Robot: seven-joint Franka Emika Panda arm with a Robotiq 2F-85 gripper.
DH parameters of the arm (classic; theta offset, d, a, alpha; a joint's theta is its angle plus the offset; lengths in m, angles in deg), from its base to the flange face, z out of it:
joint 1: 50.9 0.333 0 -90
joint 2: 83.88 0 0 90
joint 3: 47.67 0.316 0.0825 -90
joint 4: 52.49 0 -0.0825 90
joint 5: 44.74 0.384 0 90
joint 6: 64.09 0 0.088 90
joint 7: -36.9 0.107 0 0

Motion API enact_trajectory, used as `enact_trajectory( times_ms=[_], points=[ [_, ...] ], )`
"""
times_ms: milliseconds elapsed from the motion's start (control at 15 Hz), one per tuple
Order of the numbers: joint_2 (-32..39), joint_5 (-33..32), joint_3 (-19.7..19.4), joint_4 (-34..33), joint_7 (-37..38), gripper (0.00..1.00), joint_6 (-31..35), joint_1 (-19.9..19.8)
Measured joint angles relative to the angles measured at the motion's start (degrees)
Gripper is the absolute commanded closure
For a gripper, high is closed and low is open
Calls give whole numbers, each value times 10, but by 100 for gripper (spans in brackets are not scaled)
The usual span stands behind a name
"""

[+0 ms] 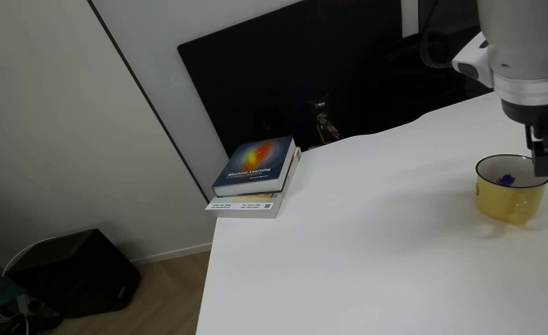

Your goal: Pick up the marker from the cup and put it on the table

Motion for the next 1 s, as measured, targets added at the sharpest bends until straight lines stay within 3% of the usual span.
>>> enact_trajectory(
  times_ms=[1000],
  points=[
    [64,32,16,-63,0,0,-1,12]
  ],
)
